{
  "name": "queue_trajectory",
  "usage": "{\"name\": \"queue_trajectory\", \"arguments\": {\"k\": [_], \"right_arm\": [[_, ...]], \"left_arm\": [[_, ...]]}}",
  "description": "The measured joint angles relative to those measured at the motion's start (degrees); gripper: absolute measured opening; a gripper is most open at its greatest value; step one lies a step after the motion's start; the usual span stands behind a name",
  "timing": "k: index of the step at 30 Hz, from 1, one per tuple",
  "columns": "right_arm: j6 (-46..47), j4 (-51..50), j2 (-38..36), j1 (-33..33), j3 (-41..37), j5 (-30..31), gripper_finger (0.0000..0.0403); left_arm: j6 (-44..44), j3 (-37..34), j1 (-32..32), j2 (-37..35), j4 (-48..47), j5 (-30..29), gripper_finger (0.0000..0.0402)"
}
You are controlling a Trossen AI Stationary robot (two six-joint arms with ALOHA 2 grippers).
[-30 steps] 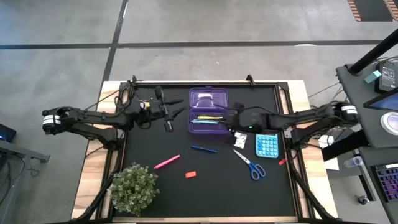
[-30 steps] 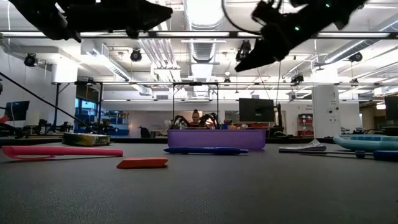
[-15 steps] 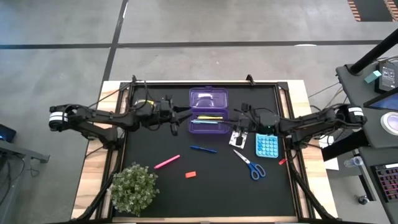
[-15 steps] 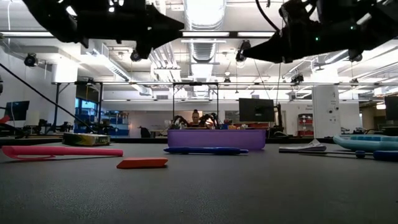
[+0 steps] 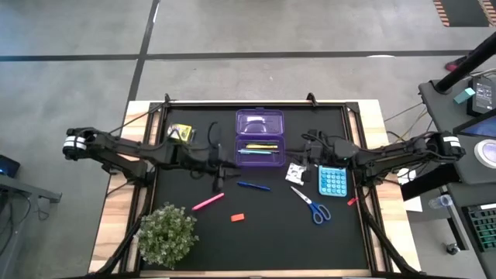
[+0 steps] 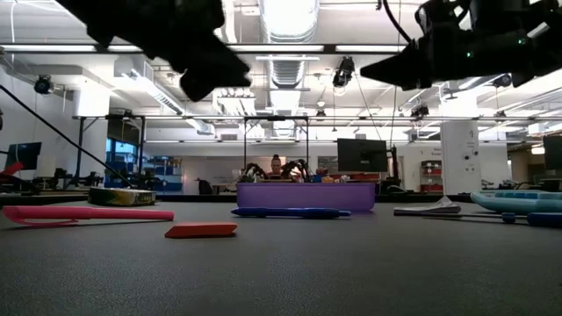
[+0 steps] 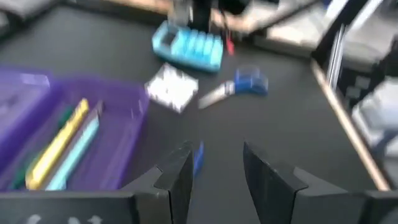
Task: Pack school essentials
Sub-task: Put the pink pen into the purple box
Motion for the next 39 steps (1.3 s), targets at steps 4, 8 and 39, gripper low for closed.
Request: {"name": "queue_trajectory", "arguments": {"k": [4,8,39], "right_arm": [[-0.43,0.08,0.34,-0.02,0.52,3.35,0.0027],[-1.1,0.17,0.66,-0.11,1.24,4.27,0.0027],[-3.12,0.43,1.42,-0.13,1.31,4.66,0.0027]], "left_arm": [[-0.02,0.02,-1.05,0.0,-8.16,0.07,0.0123],[-1.49,-0.01,-1.05,0.0,-14.13,-0.16,0.0123],[-12.94,13.06,-10.76,13.51,-30.64,-8.46,0.0123]]}}
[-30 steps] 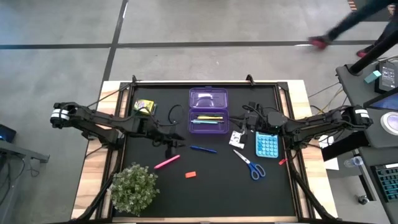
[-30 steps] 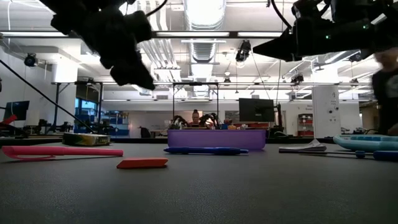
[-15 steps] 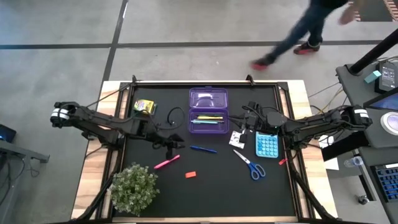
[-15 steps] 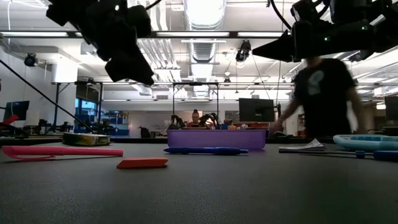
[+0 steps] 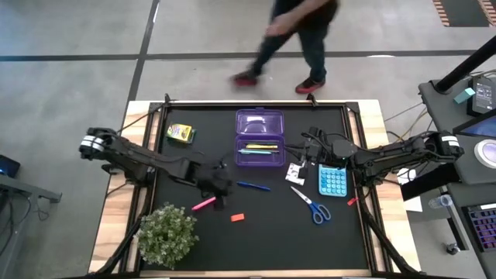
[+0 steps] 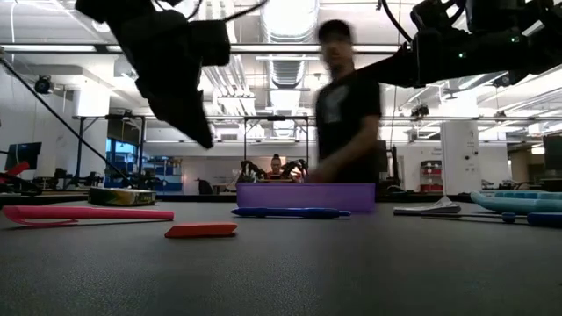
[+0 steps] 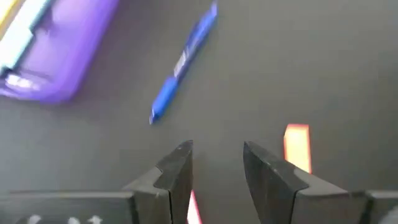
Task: Pack school essentials
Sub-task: Put the pink pen into the purple box
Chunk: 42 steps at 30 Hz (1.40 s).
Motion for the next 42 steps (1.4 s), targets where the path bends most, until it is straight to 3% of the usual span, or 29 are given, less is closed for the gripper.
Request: {"name": "queue_trajectory", "arguments": {"k": [4,8,25,30,42], "right_arm": [[-0.34,-0.21,0.0,0.0,0.0,-0.03,0.0027],[-0.51,-0.2,0.0,0.0,0.0,-0.03,0.0027],[-0.52,-1.49,0.0,0.0,-0.02,-0.16,0.0027],[-0.17,-1.5,0.0,0.02,-0.02,-0.18,0.0027],[-0.07,-1.51,0.0,0.02,-0.02,-0.18,0.0027]], "left_arm": [[1.32,7.23,-0.86,5.66,-13.26,0.22,0.0123],[1.28,10.52,-1.59,8.46,-18.73,1.81,0.0123],[-9.38,5.36,-4.71,8.89,-18.99,5.48,0.0123],[-12.51,3.79,-5.75,9.32,-22.93,6.89,0.0123],[-14.34,-1.05,-5.85,9.35,-18.03,6.32,0.0119]]}}
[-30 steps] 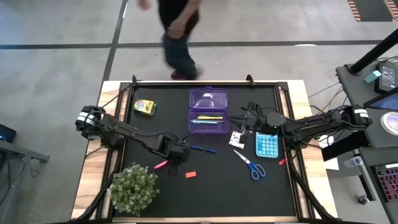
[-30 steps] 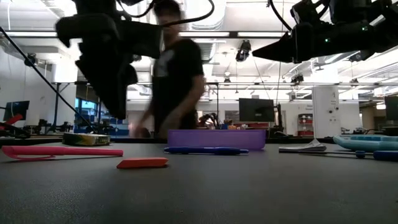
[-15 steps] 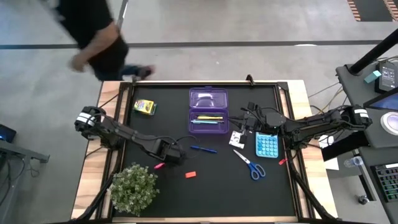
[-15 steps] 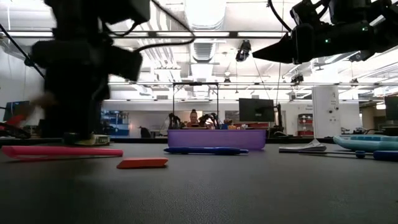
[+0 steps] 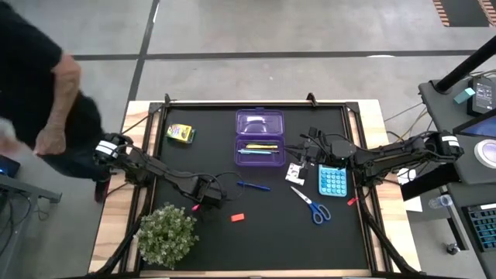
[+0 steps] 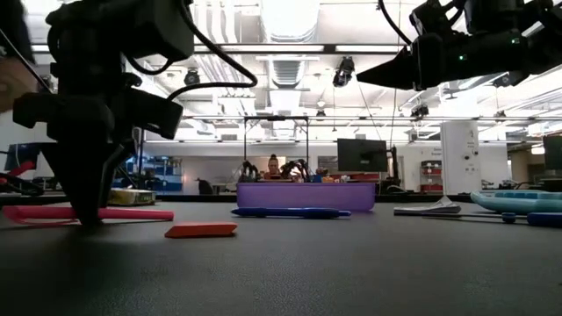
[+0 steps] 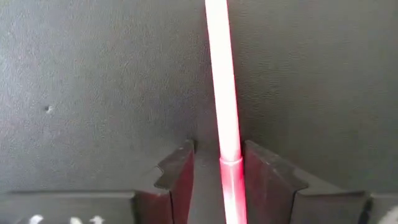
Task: Pack school essentials
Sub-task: Put the pink pen into the purple box
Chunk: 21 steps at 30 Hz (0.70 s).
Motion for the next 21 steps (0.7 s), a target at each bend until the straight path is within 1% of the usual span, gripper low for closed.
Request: {"name": "queue_trajectory", "arguments": {"k": [3,8,9,15,21], "right_arm": [[0.02,0.0,0.0,0.0,0.0,0.0,0.0027],[0.02,0.0,0.0,0.0,-0.02,0.0,0.0027],[0.02,0.0,0.0,0.0,-0.02,0.0,0.0027],[0.06,-0.02,0.0,0.0,-0.02,0.01,0.0027],[0.55,-0.84,0.0,0.0,-0.02,0.02,0.0027]], "left_arm": [[0.39,-0.06,0.0,-0.02,0.03,-0.11,0.0095],[0.58,-0.13,0.0,-0.07,0.09,-0.13,0.0025],[0.61,-0.15,0.0,-0.09,0.09,-0.18,0.0018],[2.56,-0.23,-0.22,-0.14,1.11,-3.45,0.0016],[7.57,-0.17,-0.07,-0.31,9.18,-10.47,0.0016]]}}
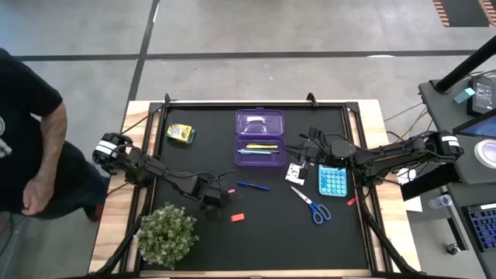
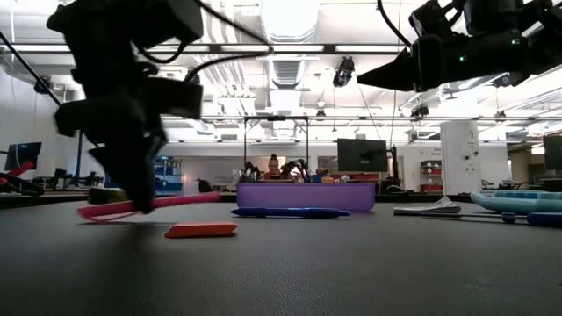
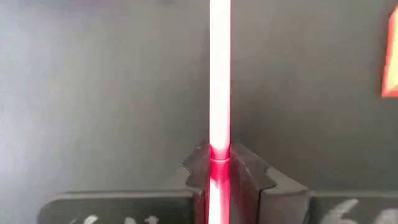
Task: Pack school essentials
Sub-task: Put the pink pen into the purple box
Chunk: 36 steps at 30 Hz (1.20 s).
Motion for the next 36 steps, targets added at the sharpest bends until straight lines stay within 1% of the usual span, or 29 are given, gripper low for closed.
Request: {"name": "queue_trajectory", "arguments": {"k": [4,11,16,22,25,30,34,36], "right_arm": [[-0.04,-0.69,0.0,0.0,0.0,0.0,0.0027],[-0.46,-0.07,0.0,0.0,0.0,0.0,0.0027],[-0.3,1.16,-0.02,0.0,0.0,-0.01,0.0027],[0.02,1.29,-0.02,0.0,0.0,-0.02,0.0027],[0.04,1.29,-0.02,0.0,0.0,-0.02,0.0027],[0.55,1.32,-0.02,0.0,0.0,-0.28,0.0027],[1.66,1.59,-0.02,0.0,0.0,-4.27,0.0027],[2.44,1.75,-0.02,0.15,0.0,-4.83,0.0027]], "left_arm": [[3.18,0.0,0.74,0.0,5.32,-3.82,0.0016],[7.58,-0.11,1.57,-0.02,10.61,-7.7,0.0016],[14.58,-0.09,1.96,-0.4,18.94,-10.67,0.0016],[21.33,-0.09,3.7,-0.82,24.0,-13.93,0.0016],[24.31,-0.09,4.68,-1.05,26.74,-14.25,0.0016],[31.1,-0.11,6.04,-1.05,35.25,-15.12,0.0015],[36.89,-0.15,7.58,-1.07,42.9,-15.21,0.0015],[39.7,-0.24,8.43,-1.07,47.22,-15.21,0.0015]]}}
